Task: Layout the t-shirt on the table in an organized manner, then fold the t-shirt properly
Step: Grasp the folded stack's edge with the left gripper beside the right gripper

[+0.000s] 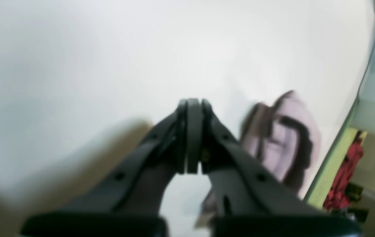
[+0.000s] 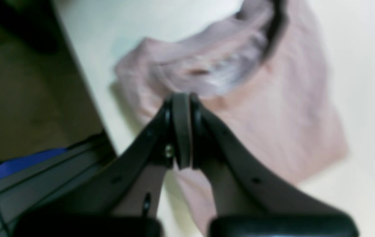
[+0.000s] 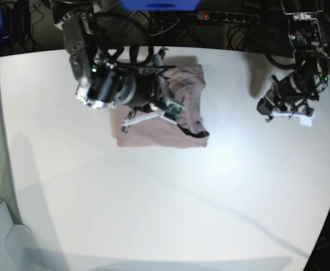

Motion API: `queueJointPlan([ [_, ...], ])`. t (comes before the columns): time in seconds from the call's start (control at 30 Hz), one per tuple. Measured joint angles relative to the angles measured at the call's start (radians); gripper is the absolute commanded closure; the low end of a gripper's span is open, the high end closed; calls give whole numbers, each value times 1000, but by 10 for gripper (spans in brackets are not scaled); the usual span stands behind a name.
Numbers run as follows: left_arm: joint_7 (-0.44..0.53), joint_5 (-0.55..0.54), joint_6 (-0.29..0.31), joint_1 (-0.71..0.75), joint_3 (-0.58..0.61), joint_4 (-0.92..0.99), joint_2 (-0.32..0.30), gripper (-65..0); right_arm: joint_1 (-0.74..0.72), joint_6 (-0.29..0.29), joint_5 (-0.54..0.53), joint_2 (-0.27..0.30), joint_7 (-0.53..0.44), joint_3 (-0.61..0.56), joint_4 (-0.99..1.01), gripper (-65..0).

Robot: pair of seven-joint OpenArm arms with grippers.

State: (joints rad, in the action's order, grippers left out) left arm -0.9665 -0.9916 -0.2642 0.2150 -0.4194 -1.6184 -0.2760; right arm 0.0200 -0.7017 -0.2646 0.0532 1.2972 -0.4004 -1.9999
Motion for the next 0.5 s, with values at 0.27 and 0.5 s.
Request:
queueJointPlan([
  [0.27, 4, 2, 3, 82, -122, 1, -6, 0, -35, 0, 1, -1, -86, 33, 137, 0],
  [0.5, 6, 2, 3, 101, -100, -57, 2, 0, -54, 0, 9, 6, -167, 34, 352, 0],
])
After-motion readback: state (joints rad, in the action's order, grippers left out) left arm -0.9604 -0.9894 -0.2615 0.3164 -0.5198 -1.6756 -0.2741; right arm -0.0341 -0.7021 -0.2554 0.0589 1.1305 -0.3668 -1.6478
